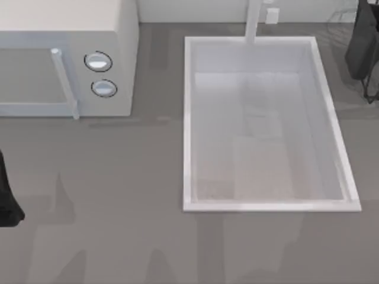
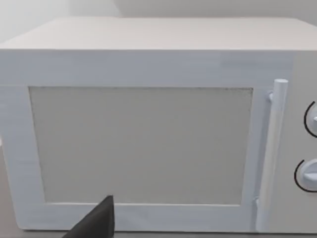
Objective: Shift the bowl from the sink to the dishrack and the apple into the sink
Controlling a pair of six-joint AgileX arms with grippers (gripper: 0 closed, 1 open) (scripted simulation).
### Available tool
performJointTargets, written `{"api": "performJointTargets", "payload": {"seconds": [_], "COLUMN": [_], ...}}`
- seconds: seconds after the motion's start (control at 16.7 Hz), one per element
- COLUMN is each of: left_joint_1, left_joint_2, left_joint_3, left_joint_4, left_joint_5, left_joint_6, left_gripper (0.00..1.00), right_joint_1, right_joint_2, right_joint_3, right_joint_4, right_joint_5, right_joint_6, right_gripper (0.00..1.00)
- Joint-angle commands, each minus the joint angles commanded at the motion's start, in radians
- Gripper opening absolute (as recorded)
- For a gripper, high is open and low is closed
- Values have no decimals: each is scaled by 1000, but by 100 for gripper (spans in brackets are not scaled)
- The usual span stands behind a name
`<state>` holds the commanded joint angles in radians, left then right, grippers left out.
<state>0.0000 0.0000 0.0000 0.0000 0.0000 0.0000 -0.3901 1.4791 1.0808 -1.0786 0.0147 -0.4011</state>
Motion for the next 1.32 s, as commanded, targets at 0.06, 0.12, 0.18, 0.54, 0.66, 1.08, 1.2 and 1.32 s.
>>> {"api": "performJointTargets", "payload": {"seconds": [0.06, 0.12, 0.18, 0.54, 0.66, 1.08, 1.2, 1.32], "left_joint_1": [0, 0, 0, 0, 0, 0, 0, 0], "left_joint_2": [0, 0, 0, 0, 0, 0, 0, 0], "left_joint_3": [0, 0, 0, 0, 0, 0, 0, 0], "left_joint_4": [0, 0, 0, 0, 0, 0, 0, 0], "left_joint_5": [0, 0, 0, 0, 0, 0, 0, 0], "left_joint_6": [0, 0, 0, 0, 0, 0, 0, 0], "left_gripper": [100, 100, 100, 100, 100, 100, 100, 100], "right_joint_1": [20, 46, 76, 333, 436, 798, 886, 958], "right_joint_2": [5, 11, 18, 77, 95, 129, 129, 127], "right_joint_3": [-4, -9, -16, -93, -129, -271, -307, -338], "right_joint_4": [31, 73, 126, 631, 842, 1552, 1710, 1833], "right_joint_5": [11, 26, 45, 214, 283, 518, 571, 614], "right_joint_6": [5, 13, 22, 121, 164, 319, 356, 387], "right_gripper": [0, 0, 0, 0, 0, 0, 0, 0]}}
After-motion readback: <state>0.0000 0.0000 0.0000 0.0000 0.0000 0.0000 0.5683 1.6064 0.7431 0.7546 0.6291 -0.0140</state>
